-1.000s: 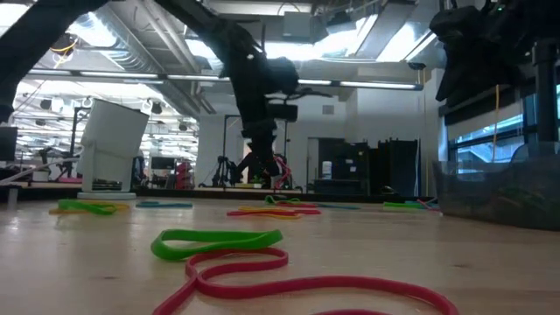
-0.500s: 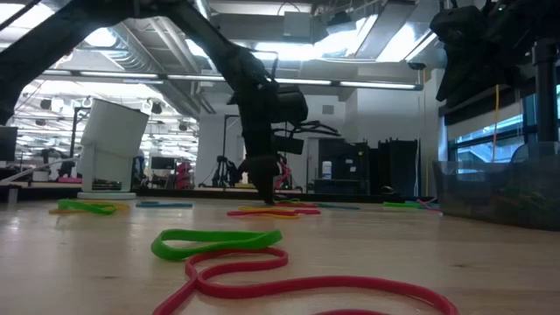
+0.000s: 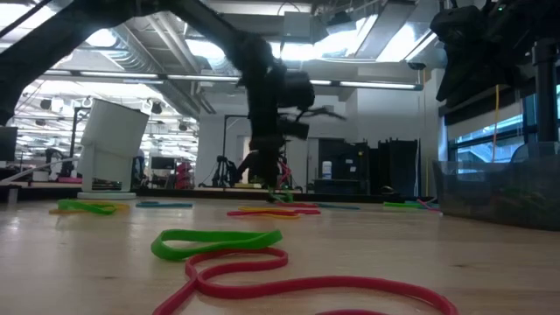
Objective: Pick and place rubber bands into bin
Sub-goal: Put the green rubber band into the black bin
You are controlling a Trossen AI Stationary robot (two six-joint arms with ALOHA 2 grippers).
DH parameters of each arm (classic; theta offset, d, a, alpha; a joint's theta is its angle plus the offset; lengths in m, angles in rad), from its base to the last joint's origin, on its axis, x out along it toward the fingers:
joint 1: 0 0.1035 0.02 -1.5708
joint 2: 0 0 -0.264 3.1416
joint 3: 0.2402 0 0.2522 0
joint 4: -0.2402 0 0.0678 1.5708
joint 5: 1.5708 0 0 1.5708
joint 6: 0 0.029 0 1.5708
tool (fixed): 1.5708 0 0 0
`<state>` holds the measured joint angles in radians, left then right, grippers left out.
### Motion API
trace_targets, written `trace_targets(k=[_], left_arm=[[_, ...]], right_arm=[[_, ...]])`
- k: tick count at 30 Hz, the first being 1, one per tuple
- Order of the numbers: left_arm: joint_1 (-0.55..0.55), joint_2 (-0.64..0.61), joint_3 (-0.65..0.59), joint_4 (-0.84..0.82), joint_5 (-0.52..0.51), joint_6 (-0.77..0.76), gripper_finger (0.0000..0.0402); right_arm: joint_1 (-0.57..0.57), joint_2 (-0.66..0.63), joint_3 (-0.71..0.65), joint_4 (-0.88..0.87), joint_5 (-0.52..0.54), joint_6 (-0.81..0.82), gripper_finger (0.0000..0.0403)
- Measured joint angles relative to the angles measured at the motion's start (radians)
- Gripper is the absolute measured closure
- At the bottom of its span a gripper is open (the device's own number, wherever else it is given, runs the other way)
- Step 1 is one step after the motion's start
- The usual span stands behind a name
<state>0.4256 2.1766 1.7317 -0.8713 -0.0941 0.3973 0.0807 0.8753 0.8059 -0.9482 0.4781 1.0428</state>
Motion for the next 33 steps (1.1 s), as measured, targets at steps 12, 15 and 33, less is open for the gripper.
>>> trace_targets(k=[12,15,33], left_arm=[[-0.115,-0.001,0.252,-0.069,0.033,-0.019,0.0398],[-0.149,-0.001,0.265,-0.020,0.061,-0.019,0.0398],[-0.333,0.028,0.267,0.552,0.113,-0.071,0.0399]], right_arm=[[-0.019,-0.054,0.007,-0.016,0.018,0.005,0.0278],[-0.044,-0.091,0.050,-0.024,0.051,-0.025,0.0288],[-0.165,-0.159,0.295,-0.244,-0.364,-0.688,0.0399]])
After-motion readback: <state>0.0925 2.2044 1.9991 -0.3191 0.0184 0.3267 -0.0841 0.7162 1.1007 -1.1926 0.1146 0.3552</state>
